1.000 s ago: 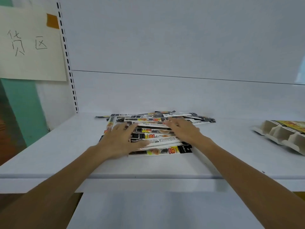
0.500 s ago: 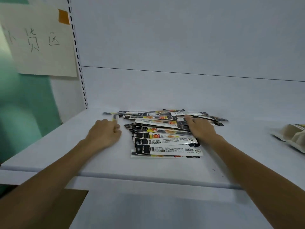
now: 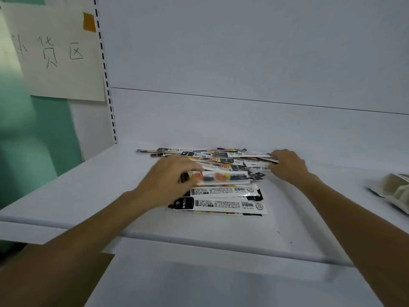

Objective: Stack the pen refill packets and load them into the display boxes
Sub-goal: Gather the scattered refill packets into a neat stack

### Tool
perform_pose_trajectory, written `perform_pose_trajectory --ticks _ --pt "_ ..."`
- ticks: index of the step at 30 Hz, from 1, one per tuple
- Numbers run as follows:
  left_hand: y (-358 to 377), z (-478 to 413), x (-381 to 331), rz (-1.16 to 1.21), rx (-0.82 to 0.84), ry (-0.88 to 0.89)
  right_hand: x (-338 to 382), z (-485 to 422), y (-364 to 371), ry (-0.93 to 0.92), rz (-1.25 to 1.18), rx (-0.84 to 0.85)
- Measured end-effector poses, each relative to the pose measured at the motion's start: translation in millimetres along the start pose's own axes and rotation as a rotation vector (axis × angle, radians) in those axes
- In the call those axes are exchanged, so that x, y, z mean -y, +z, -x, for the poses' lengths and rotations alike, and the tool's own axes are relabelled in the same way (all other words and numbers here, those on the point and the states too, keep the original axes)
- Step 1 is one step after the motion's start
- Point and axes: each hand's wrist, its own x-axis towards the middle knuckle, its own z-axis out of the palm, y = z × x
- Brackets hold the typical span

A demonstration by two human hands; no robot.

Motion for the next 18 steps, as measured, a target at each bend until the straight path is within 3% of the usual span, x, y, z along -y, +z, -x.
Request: perform_pose_trajectory --ticks 2,6,11,15,18 --pt "10.0 -1.7 -3.0 -0.086 0.104 0.013 -9.9 2.8 0.1 -0.053 -0.004 0.101" --pt "12.1 -8.5 -11.8 -0.086 0.153 -0.018 -10.0 0.1 3.5 -0.150 -0.012 0.072" --pt "19.7 -13.9 -16.1 -0.255 0.429 0.086 -5.4 -8.8 6.7 -0.099 0.014 0.111" --pt "25.5 -18.8 -0.8 -0.301 0.377 0.101 -21.6 -13.2 9.9 0.188 -0.036 0.083" --pt "23.8 -24.3 1.1 -0.140 0.258 0.097 -28.0 -19.9 12.6 0.206 -0.117 0.147"
